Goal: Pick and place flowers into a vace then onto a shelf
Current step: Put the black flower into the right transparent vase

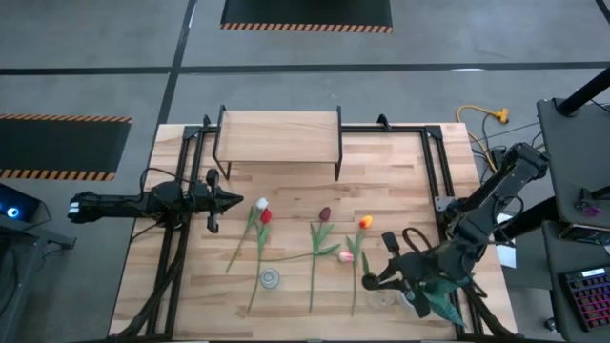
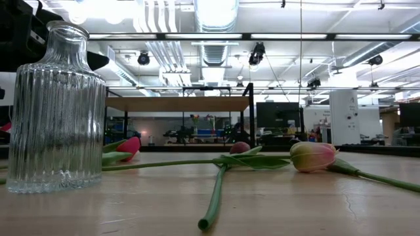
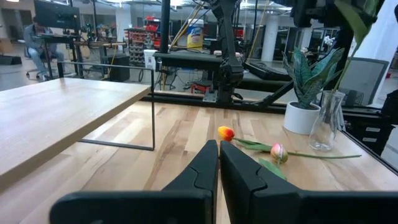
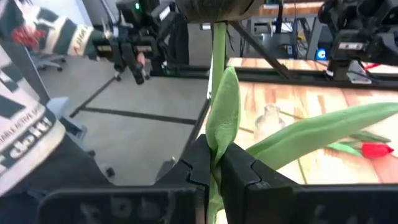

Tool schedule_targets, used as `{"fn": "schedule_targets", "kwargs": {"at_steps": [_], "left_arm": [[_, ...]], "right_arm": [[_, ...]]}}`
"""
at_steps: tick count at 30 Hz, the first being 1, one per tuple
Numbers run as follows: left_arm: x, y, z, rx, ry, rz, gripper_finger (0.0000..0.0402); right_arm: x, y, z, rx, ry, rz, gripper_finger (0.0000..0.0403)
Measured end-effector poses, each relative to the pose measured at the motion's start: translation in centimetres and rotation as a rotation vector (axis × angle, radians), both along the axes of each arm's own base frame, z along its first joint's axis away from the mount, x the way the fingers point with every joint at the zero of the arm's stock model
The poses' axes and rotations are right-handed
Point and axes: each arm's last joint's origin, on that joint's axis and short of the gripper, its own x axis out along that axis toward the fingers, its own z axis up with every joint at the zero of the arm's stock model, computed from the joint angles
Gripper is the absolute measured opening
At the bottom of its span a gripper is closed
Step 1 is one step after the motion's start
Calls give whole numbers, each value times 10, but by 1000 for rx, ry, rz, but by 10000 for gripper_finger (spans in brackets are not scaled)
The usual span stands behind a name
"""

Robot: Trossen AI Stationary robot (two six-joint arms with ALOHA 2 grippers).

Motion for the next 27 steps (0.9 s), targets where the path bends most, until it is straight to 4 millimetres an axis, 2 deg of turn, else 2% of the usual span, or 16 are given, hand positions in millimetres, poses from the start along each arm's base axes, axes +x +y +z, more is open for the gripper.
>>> {"fn": "schedule_targets", "kwargs": {"at_steps": [12,20,27], "left_arm": [[0,0,0,0,0,0,0],[0,0,0,0,0,0,0],[0,0,0,0,0,0,0]], "right_arm": [[-3,-4,-17,3,13,-20,11],[-5,-6,-38,26,62,-39,11],[-5,-6,-38,51,54,-48,13]]}}
